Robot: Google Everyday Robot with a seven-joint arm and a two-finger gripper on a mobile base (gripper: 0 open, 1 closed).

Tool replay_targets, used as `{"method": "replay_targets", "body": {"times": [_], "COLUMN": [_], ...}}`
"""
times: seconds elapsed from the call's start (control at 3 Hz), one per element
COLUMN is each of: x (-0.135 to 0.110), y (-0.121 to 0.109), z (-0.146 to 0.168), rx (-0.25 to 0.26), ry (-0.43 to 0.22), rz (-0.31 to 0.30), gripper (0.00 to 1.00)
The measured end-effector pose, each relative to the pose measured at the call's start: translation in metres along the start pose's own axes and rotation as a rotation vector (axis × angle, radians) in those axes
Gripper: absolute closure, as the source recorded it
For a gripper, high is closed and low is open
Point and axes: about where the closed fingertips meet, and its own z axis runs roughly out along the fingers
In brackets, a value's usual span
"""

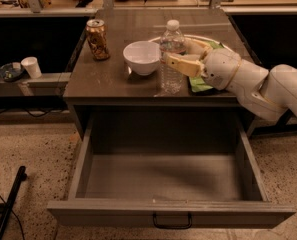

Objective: Pick water bottle from top drawer and place on counter

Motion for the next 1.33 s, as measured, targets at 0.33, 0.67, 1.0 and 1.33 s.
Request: {"method": "replay_targets", "body": {"times": [0.33, 0.67, 1.0, 1.33], "x": [-0.0017, -0.0017, -0.0018, -0.0018], "y": [-0.004, -0.004, -0.004, -0.004], "z": [0.0001, 0.0001, 0.0002, 0.0002], "rx": [0.001, 0.001, 0.0, 0.0], "ry": [0.001, 0.001, 0.001, 0.001], "rz": [-0.029, -0.029, -0.029, -0.029], "gripper": [0.86, 0.62, 0.39, 0.16]}}
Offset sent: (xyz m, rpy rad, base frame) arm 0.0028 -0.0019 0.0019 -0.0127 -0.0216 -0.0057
